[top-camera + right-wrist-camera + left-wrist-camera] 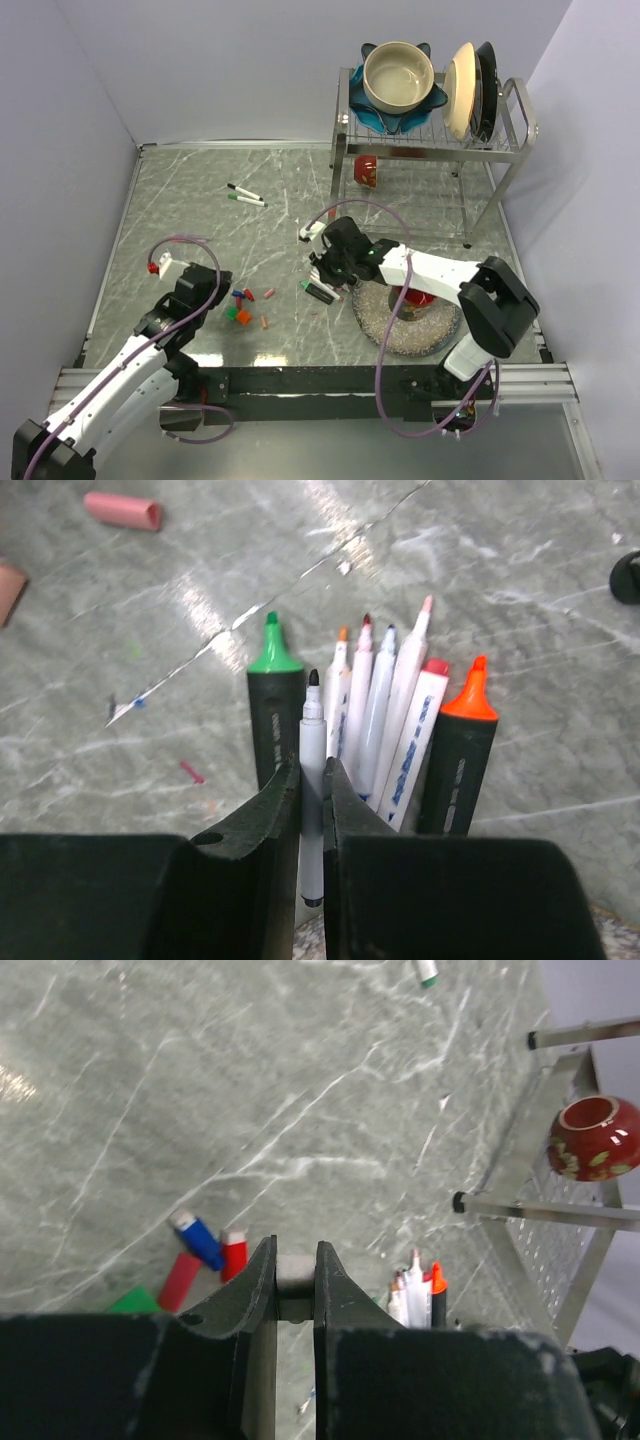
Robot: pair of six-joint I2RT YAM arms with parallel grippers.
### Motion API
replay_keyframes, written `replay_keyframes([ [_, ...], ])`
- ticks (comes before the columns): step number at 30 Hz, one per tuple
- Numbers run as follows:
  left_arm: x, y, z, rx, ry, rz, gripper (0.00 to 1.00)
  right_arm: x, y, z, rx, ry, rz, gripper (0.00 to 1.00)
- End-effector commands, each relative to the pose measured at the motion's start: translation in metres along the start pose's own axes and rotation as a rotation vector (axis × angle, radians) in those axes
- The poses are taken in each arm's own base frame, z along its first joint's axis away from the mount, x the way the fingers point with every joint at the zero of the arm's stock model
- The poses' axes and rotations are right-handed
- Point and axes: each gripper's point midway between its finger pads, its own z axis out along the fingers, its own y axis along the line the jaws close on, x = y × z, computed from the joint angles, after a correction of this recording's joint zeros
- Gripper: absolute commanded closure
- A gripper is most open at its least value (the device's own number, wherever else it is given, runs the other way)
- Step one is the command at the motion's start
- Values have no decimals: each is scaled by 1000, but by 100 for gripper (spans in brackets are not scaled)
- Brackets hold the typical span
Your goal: Open the pen caps
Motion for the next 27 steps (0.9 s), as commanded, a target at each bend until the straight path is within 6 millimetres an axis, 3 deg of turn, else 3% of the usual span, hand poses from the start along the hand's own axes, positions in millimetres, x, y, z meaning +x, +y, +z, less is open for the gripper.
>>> replay_keyframes([
  [1,9,8,-1,-12,42,-34,95,-14,-13,6,49,-3,4,95],
  [14,23,35,4,-110,91,-38,92,-7,-16,16,57,44,3,78],
  [25,37,62,7,-234,134,-57,87,-8,-15,14,54,44,-3,70],
  [27,37,64,7,-244,133,-55,83,-10,-15,13,53,39,-5,70],
])
